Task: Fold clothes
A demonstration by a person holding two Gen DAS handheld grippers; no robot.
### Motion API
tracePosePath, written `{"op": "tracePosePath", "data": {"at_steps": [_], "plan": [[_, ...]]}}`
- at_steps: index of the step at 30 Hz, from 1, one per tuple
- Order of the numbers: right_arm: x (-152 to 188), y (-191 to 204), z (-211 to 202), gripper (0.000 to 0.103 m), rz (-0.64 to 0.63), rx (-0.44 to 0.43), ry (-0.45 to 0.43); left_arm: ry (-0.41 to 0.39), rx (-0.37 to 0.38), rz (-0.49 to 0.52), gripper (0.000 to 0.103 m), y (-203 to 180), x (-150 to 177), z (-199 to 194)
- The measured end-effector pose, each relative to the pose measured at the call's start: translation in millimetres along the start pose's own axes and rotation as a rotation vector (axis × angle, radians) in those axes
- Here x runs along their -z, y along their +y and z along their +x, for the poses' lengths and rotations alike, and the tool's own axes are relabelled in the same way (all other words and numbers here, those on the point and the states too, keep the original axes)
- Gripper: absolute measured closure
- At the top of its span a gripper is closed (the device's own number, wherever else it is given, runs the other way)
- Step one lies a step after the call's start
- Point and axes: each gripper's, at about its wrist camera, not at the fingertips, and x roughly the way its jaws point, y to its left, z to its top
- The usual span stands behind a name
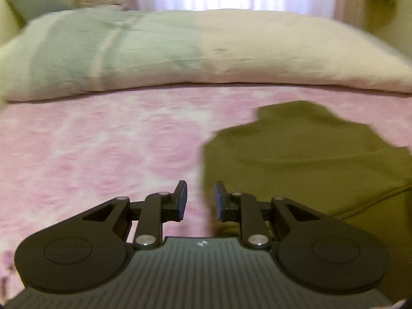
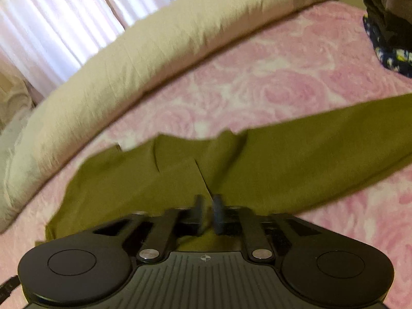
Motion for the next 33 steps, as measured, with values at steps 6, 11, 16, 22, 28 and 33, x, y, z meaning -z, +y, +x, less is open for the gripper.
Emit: {"op": "tracePosePath", "data": {"at_steps": [6,11,16,22,28,33], "plan": [[2.5,-39.8,18.0,0.039,0.197,-0.074,0.091,0.198,0.128,-0.023,0.074,-12.9,21.0,50.3],[-4.0,-109.4,-20.6,0.039,0.358,-0.111,0.025,0.192,0.118,-0.109,0.076,-0.8,19.0,33.8],[-6.2,-219.6,-62.5,0.039,0.651,0.004,-0.100,0.192,0.137,-0.212,0.076,6.9,12.1,12.4],[-10.7,-305.9,-68.5,0.050,0.953,-0.051,-0.232,0.219,0.186,-0.335,0.076,3.9,16.8,0.1],[-25.2,-331.3,-57.4,0.083,1.002,-0.027,-0.242,0.218,0.170,-0.361,0.075,6.1,16.3,-4.1],[-57.6,-275.8,-60.1,0.096,0.614,0.179,-0.208,0.216,0.181,-0.408,0.074,17.7,19.3,-13.1]]}}
